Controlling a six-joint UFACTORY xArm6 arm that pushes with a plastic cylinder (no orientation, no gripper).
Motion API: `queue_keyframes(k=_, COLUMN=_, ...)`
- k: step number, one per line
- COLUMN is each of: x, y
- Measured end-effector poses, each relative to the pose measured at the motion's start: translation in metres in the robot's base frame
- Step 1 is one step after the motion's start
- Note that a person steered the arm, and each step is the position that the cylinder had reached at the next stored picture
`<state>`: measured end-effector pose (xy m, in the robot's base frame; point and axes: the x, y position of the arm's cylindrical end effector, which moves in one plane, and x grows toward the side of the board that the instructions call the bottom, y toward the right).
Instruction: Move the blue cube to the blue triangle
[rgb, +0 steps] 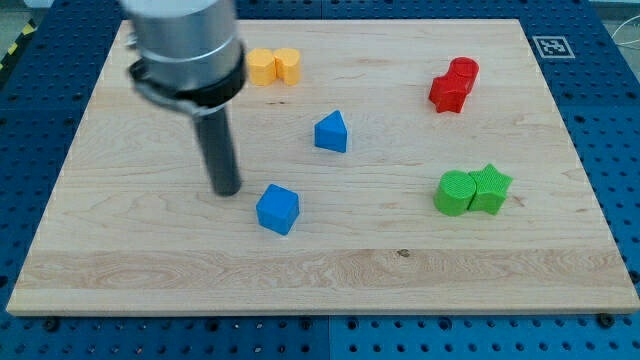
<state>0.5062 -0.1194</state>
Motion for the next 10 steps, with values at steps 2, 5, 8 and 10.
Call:
queue_keyframes(k=2, x=0.032, y=0.043)
queue_keyframes(k=5, x=0.051, y=0.083)
queue_keyframes(k=8, x=0.007, y=0.107)
queue_keyframes(k=10, x=0.014, y=0.077)
